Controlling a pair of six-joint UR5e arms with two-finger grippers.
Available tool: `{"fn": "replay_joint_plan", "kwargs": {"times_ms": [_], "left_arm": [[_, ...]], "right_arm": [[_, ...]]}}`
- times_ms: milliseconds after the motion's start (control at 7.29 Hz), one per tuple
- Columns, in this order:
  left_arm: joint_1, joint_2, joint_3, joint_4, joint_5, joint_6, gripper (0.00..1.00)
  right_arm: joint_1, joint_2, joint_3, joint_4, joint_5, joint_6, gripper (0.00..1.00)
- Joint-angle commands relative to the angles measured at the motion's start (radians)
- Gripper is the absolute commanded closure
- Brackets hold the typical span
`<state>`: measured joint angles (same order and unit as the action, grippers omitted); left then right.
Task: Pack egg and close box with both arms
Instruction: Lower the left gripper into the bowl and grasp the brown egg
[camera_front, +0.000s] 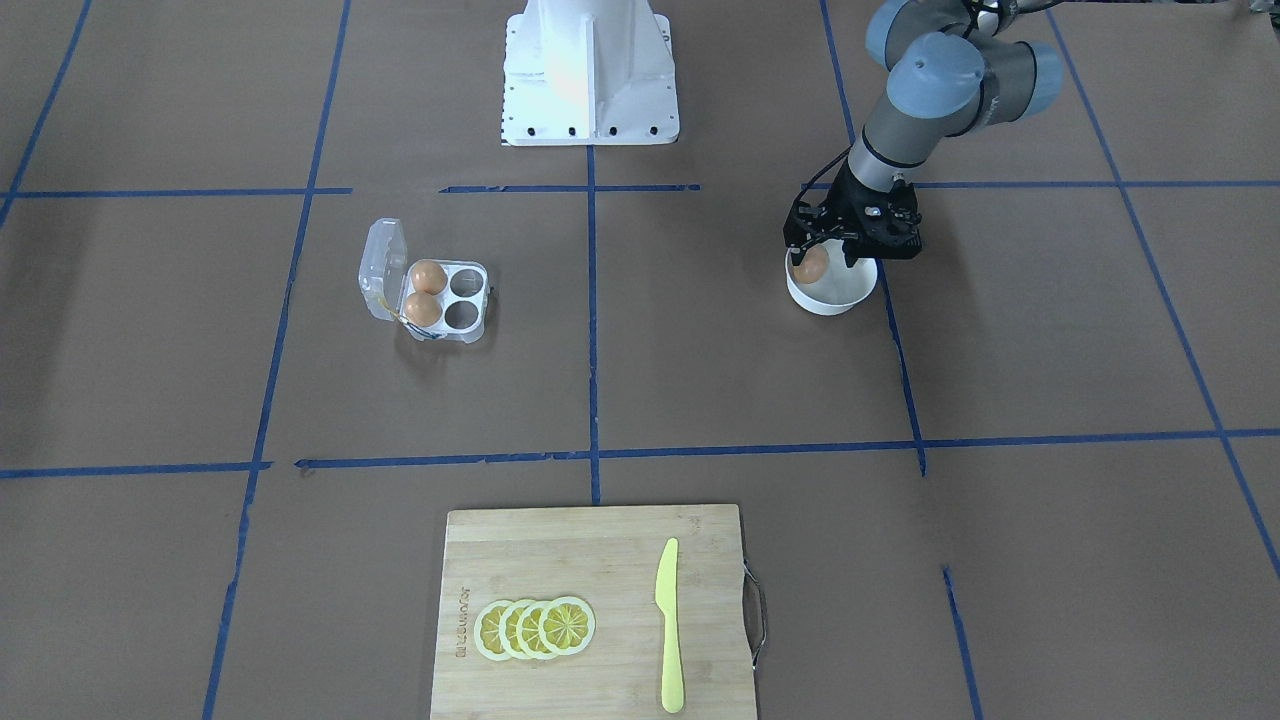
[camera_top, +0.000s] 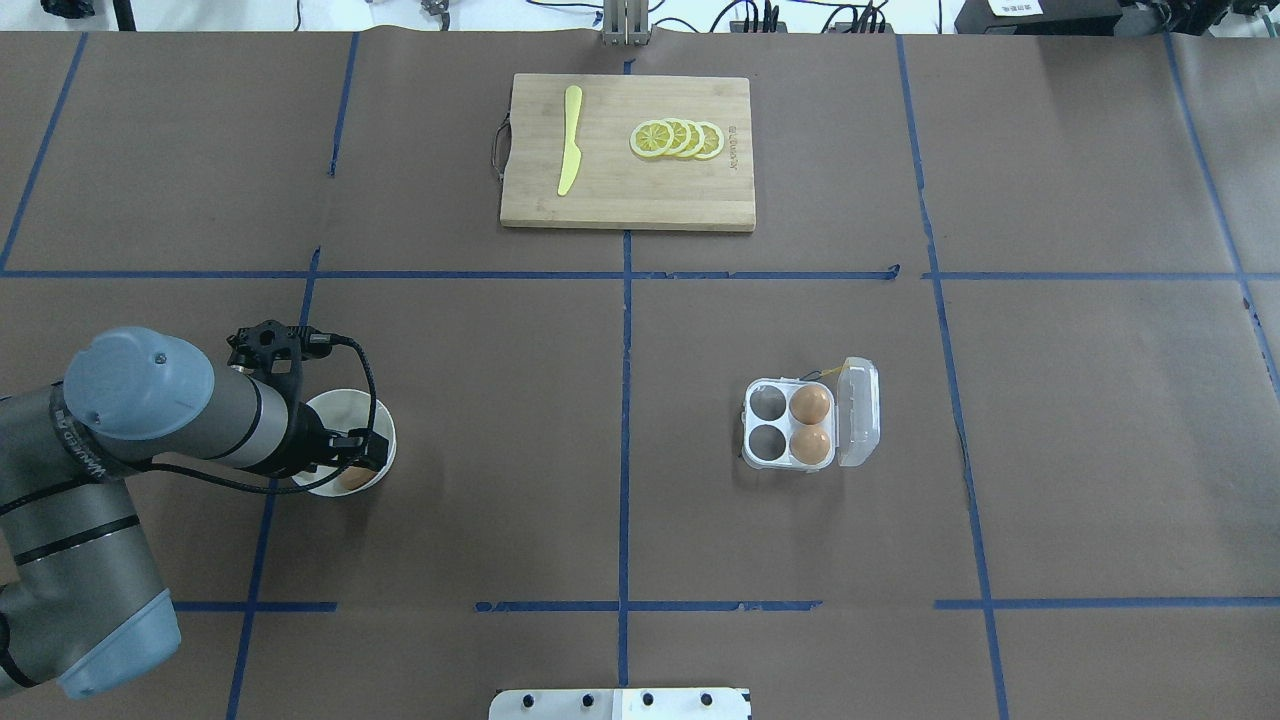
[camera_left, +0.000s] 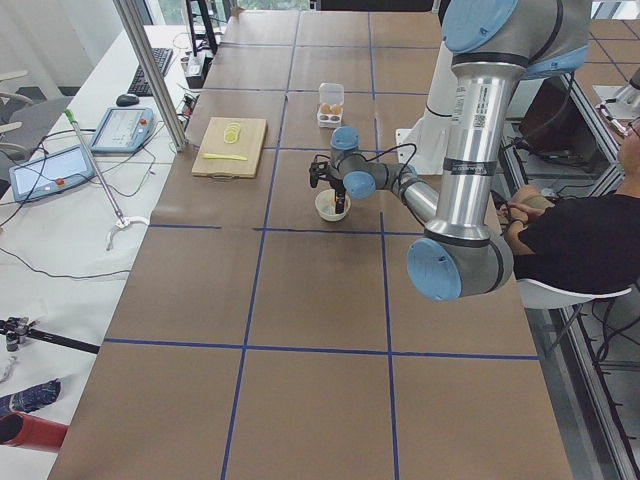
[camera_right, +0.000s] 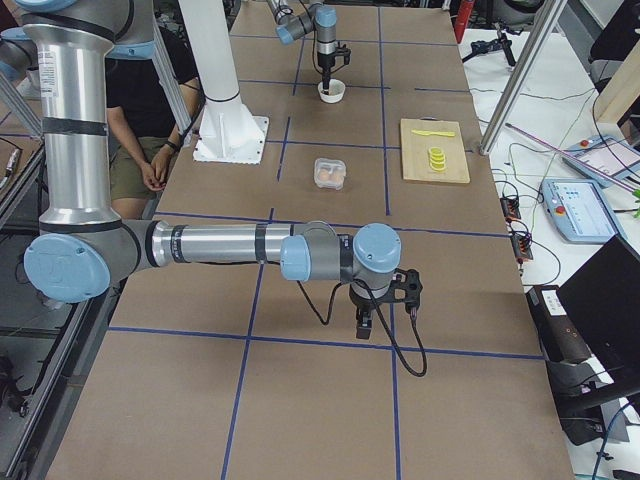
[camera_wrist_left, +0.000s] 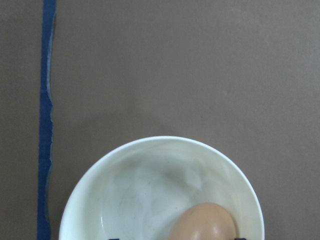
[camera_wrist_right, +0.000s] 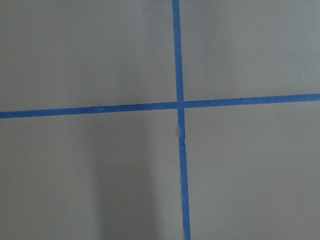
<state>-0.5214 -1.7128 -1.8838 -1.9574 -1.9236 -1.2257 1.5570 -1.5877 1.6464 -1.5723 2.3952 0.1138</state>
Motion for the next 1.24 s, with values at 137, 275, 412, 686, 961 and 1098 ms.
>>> {"fn": "replay_joint_plan", "kwargs": {"times_ms": [137, 275, 412, 686, 961, 1098], "left_arm": [[0.003, -0.004, 0.011, 0.0, 0.002, 0.0, 0.26], [0.003, -0.005, 0.012, 0.0, 0.0, 0.0, 0.33], [0.003, -0.005, 0.017, 0.0, 0.0, 0.0, 0.37], [0.003, -0.005, 0.025, 0.0, 0.0, 0.0, 0.44], [0.0, -0.005, 0.011, 0.002, 0.0, -0.002, 0.67], [-0.006, -0.005, -0.006, 0.002, 0.0, -0.002, 0.87]], "right_arm": [[0.0, 0.0, 0.006, 0.0, 0.001, 0.001, 0.0], [0.0, 0.0, 0.006, 0.0, 0.001, 0.001, 0.0], [0.0, 0.0, 0.006, 0.0, 0.001, 0.001, 0.0], [0.0, 0.0, 0.006, 0.0, 0.001, 0.001, 0.0], [0.0, 0.0, 0.007, 0.0, 0.001, 0.001, 0.0], [0.0, 0.0, 0.015, 0.0, 0.002, 0.001, 0.0]]}}
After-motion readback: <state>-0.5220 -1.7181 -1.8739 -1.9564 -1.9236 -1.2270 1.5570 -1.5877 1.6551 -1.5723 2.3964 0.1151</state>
